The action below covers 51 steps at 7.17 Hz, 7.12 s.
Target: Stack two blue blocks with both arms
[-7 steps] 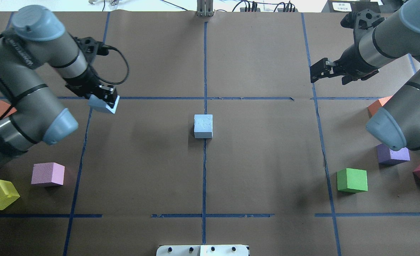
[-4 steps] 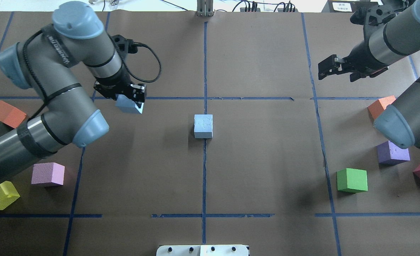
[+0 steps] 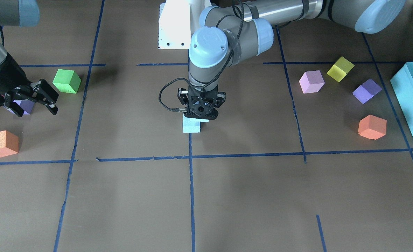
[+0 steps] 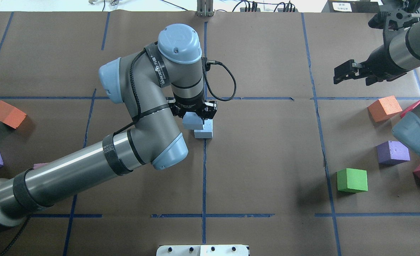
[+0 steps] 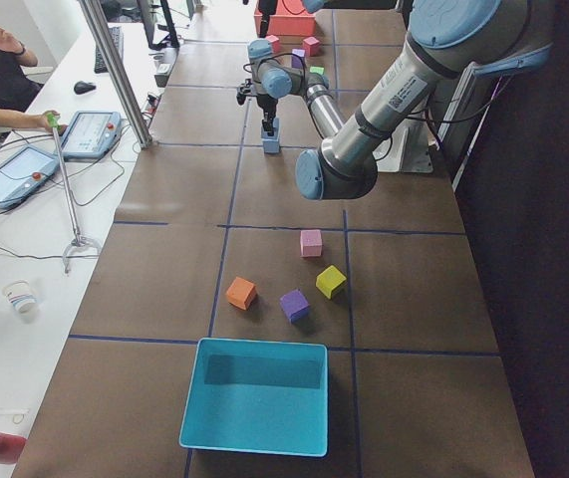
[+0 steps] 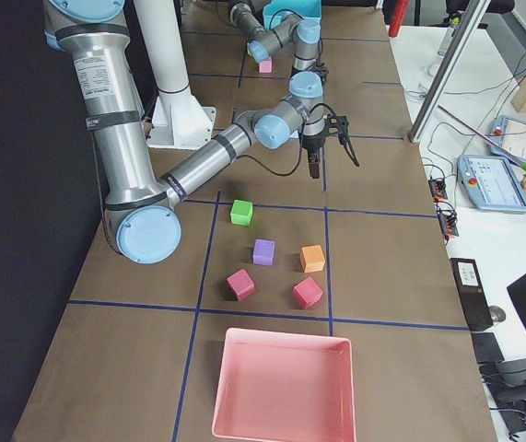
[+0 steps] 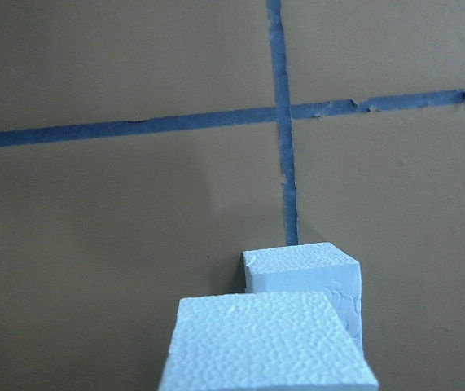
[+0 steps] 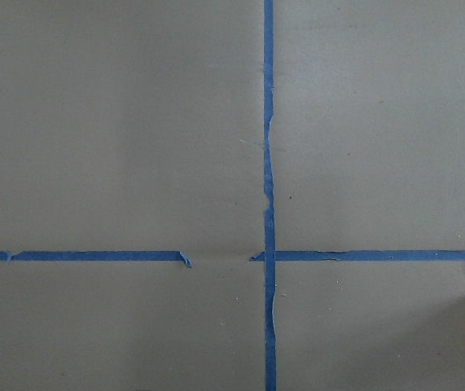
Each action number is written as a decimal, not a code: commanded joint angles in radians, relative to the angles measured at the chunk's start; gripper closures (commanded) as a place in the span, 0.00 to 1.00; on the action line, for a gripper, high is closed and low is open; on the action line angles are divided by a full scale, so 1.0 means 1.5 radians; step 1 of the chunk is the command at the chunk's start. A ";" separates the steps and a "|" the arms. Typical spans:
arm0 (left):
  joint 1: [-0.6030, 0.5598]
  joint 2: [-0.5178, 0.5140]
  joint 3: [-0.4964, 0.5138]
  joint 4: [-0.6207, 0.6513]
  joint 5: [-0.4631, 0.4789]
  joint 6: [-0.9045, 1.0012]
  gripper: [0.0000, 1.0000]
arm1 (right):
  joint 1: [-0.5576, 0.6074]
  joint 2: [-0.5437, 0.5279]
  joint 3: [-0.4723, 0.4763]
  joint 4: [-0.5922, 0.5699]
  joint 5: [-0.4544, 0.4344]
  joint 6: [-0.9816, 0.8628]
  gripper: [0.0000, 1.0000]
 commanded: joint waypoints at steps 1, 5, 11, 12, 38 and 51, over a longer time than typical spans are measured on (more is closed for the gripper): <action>0.010 -0.009 0.017 -0.005 0.011 -0.002 0.71 | 0.000 -0.004 -0.003 0.000 -0.001 0.001 0.00; 0.010 -0.023 0.058 -0.035 0.012 -0.005 0.70 | -0.001 -0.009 -0.004 -0.001 -0.001 0.001 0.00; 0.012 -0.038 0.081 -0.038 0.012 -0.002 0.68 | -0.001 -0.011 -0.009 0.000 -0.001 0.002 0.00; 0.012 -0.038 0.081 -0.042 0.012 0.000 0.68 | -0.003 -0.011 -0.012 0.000 -0.001 0.002 0.00; -0.609 0.527 -0.147 0.090 -0.182 0.865 0.01 | 0.391 -0.038 -0.290 -0.118 0.202 -0.676 0.00; -0.616 0.612 -0.148 0.003 -0.226 0.870 0.00 | 0.341 -0.075 -0.290 -0.110 0.143 -0.685 0.00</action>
